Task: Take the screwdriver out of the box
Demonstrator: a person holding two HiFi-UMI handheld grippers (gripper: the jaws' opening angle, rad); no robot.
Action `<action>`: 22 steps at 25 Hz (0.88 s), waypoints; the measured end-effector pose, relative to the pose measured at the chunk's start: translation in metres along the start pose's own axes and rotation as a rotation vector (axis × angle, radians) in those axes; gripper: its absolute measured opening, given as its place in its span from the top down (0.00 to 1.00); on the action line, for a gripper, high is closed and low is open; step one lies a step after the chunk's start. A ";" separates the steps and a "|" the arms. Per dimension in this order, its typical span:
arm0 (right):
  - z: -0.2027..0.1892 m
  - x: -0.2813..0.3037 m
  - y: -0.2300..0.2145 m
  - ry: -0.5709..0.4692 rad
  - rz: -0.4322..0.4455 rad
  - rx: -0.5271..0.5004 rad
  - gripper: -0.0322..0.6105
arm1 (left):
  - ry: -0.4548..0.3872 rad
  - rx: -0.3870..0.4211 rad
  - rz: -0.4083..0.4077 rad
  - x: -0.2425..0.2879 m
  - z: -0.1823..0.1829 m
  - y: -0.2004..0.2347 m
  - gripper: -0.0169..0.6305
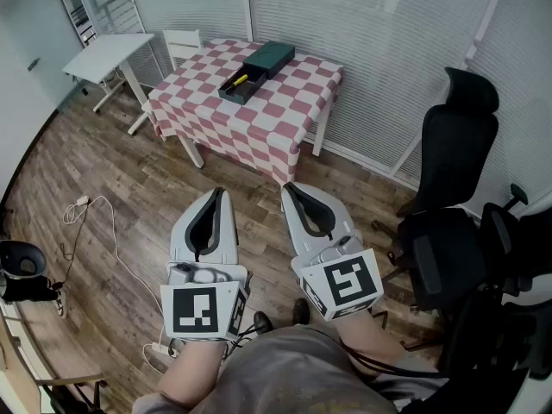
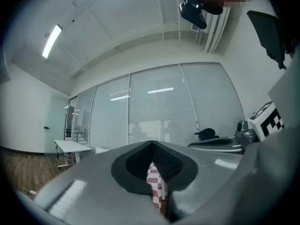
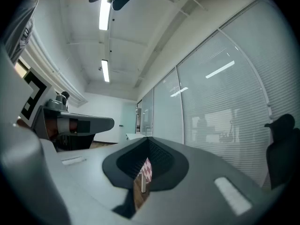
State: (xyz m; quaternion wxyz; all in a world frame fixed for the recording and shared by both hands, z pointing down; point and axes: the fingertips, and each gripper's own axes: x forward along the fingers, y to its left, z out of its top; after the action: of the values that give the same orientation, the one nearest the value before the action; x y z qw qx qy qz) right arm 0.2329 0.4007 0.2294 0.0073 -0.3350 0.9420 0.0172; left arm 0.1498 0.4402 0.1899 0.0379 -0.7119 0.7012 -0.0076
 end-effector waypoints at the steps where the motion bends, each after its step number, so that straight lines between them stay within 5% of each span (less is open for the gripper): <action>1: 0.000 0.000 -0.002 -0.001 0.001 0.001 0.92 | 0.000 0.001 0.000 0.001 0.000 -0.001 0.97; 22: -0.030 0.027 -0.039 0.032 0.082 0.085 0.91 | 0.029 0.016 0.047 0.045 -0.019 -0.016 0.97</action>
State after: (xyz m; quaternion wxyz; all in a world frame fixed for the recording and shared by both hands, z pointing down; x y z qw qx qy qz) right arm 0.2362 0.3526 0.2581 0.0056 -0.2956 0.9549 -0.0281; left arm 0.1649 0.3951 0.2076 0.0336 -0.6948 0.7181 -0.0225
